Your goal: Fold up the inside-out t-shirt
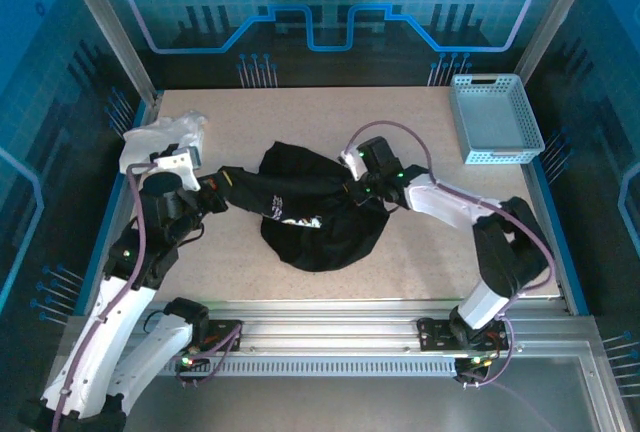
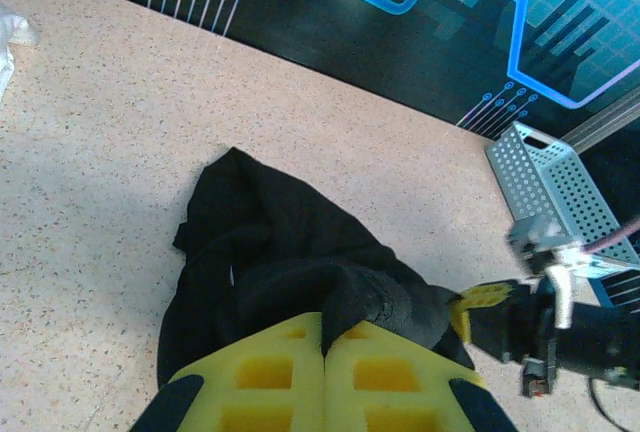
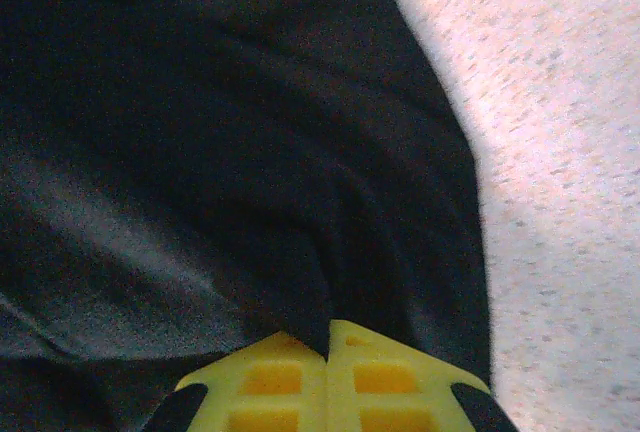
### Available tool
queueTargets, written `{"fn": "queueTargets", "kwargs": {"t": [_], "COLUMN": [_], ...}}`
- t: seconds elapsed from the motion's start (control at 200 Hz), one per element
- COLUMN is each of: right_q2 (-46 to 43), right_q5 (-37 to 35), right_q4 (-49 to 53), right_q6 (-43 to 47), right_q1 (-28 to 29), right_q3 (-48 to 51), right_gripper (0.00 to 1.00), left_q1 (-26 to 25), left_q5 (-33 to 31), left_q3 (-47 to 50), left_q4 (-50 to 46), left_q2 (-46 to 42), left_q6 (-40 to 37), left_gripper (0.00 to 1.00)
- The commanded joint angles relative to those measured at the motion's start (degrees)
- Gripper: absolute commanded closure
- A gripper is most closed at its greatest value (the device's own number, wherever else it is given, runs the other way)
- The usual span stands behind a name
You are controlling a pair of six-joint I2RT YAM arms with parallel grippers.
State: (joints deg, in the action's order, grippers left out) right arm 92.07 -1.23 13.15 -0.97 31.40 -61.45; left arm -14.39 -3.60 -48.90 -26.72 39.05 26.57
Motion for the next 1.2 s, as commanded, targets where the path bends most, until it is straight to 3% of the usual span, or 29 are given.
{"fn": "queueTargets", "kwargs": {"t": [0.0,0.165,0.405,0.575,0.715,0.87,1.195], "right_q2": [-8.52,-19.52,-30.33,-28.93,-22.6,-18.86,-18.24], "right_q5": [2.91,8.1,7.53,6.35,6.94,9.74,14.24], "right_q4": [3.01,7.96,11.42,11.45,13.12,14.03,16.92], "right_q6": [0.71,1.26,1.97,-0.06,-1.93,-2.5,-0.67], "right_q1": [-2.87,-6.53,-10.7,-14.69,-18.5,-18.57,-16.75], "right_q3": [-0.86,-3.21,-8.19,-14.4,-25.84,-35.26,-39.21], "right_gripper": [1.0,1.0,1.0,1.0,1.0,1.0,1.0], "left_q1": [0.59,0.68,0.68,0.68,0.84,0.95,1.03], "left_q5": [1.76,5.32,7.75,2.46,0.21,0.49,-1.51], "left_q3": [-0.39,-2.5,-8.28,-13.96,-21.03,-25.69,-31.33], "left_q4": [2.25,5.0,6.28,5.88,7.16,9.47,7.41], "left_q2": [0.54,0.77,0.22,2.51,8.01,10.45,10.97], "left_q6": [-1.5,-2.53,-4.76,-4.14,-2.95,-0.24,-4.22], "left_gripper": [1.0,1.0,1.0,1.0,1.0,1.0,1.0]}}
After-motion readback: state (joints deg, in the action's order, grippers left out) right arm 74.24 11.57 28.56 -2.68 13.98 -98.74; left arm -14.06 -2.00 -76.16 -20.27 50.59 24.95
